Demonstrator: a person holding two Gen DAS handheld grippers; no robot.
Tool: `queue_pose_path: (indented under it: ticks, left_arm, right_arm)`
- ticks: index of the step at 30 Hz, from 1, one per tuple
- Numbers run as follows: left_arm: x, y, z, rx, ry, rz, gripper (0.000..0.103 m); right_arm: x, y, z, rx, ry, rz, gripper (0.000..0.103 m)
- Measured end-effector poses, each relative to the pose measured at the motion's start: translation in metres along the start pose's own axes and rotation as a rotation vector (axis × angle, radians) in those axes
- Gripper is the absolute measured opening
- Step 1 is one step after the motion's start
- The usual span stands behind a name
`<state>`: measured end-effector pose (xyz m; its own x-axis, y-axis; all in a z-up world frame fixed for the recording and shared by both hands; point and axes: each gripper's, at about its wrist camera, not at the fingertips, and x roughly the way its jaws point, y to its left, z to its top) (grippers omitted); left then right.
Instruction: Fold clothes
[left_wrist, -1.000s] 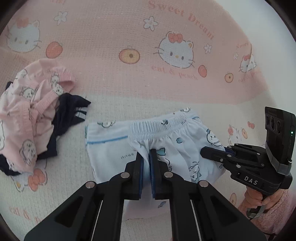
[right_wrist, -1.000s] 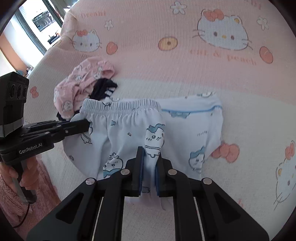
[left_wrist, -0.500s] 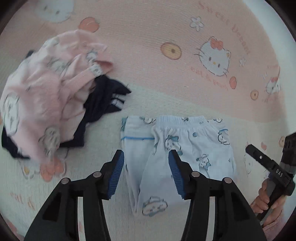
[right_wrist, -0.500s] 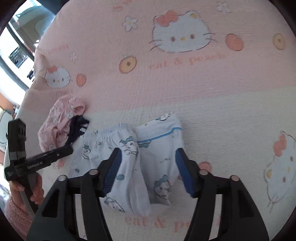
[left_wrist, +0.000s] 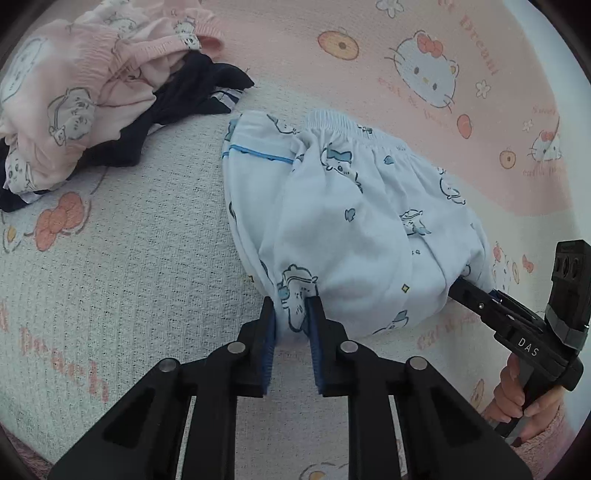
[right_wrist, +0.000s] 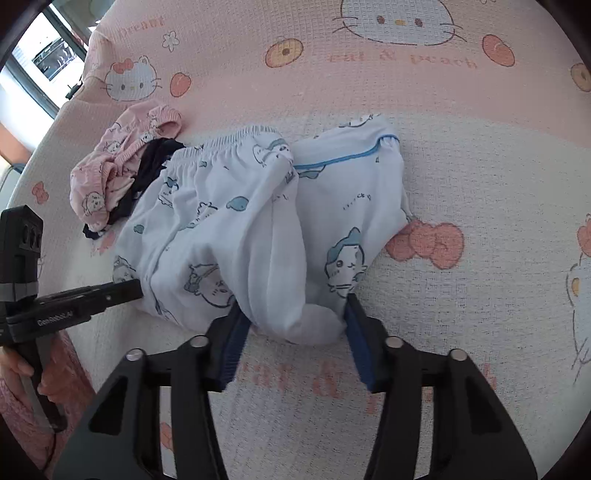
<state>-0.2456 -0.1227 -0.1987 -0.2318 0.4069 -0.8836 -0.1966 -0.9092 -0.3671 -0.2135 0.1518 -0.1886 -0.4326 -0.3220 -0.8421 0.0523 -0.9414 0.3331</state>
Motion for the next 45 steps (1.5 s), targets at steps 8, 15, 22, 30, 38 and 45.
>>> queue_pose_path:
  ticks: [8,15,22,30,38,45]
  left_arm:
    - [-0.056,-0.019,-0.013,0.085,0.012,-0.072,0.011]
    - [-0.053,-0.008,-0.060,0.136,0.233,-0.012,0.017]
    - [-0.073,-0.019,-0.073,0.206,0.147,0.116,0.019]
    - [-0.006,-0.075,-0.086,0.474,0.218,0.171,0.019]
    - [-0.031,-0.011,-0.059,0.384,0.229,0.339,0.036]
    - [-0.024,-0.067,-0.074,0.475,0.171,0.115,0.038]
  right_arm:
    - [-0.046,0.010,-0.004,-0.035,-0.009,0.032,0.010]
    - [-0.081,0.018,-0.075,-0.100,0.096,0.016,0.015]
    - [-0.092,-0.014,-0.114,0.021,0.130,-0.096,0.028]
    - [-0.068,0.007,-0.093,-0.175,0.115,-0.141,0.029]
    - [-0.060,-0.016,-0.080,-0.257,0.154,-0.305,0.026]
    - [-0.070,0.007,-0.082,-0.225,0.082,-0.120,0.026]
